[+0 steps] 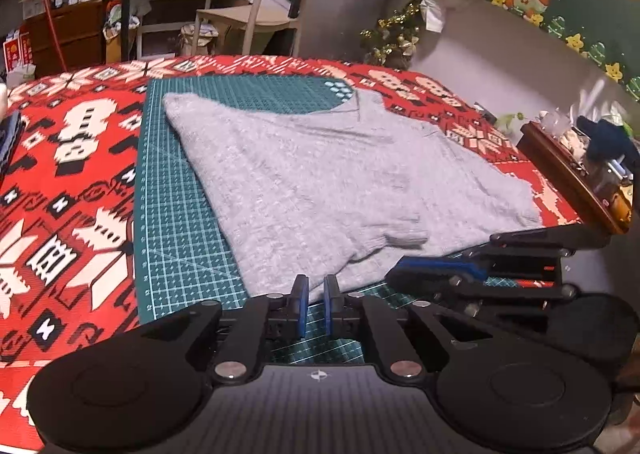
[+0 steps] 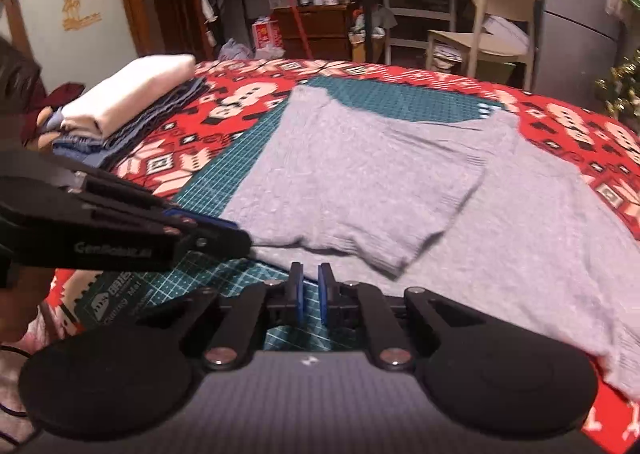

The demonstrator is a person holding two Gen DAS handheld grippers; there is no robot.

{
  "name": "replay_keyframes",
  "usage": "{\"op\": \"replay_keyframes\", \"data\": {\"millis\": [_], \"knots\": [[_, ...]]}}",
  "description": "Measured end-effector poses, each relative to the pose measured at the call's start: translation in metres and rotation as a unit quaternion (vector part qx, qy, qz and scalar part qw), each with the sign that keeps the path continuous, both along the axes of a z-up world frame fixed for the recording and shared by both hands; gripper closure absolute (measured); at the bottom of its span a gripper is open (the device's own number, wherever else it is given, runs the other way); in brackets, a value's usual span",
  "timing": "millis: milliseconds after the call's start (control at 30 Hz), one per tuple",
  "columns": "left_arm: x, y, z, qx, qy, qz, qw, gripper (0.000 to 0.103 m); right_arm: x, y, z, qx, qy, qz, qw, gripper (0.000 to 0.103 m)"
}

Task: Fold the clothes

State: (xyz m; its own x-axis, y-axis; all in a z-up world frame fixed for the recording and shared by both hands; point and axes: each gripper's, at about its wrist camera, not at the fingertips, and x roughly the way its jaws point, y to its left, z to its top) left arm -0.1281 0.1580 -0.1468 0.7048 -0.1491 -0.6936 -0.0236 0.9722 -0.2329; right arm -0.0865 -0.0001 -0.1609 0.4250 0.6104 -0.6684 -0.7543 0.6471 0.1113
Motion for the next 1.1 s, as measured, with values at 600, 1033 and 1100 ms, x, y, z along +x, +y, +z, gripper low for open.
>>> {"op": "replay_keyframes", "data": {"millis": [600, 1033, 1100], "knots": [[0.024, -0.024, -0.01, 0.069, -0.016, -0.005, 0.9975, 0.059, 0.024, -0.044, -0.005, -0.028, 0.003, -0.094, 0.995, 0.067], [0.032, -0.027, 0.015, 0.114, -0.047, 0.037, 0.9917, 0.019, 0.035, -0.048, 0.024, -0.013, -0.037, -0.123, 0.992, 0.001], [0.041, -0.024, 0.019, 0.113, -0.043, 0.054, 0.9912, 0.017, 0.042, -0.045, 0.027, -0.019, -0.043, -0.126, 0.991, 0.001]]}}
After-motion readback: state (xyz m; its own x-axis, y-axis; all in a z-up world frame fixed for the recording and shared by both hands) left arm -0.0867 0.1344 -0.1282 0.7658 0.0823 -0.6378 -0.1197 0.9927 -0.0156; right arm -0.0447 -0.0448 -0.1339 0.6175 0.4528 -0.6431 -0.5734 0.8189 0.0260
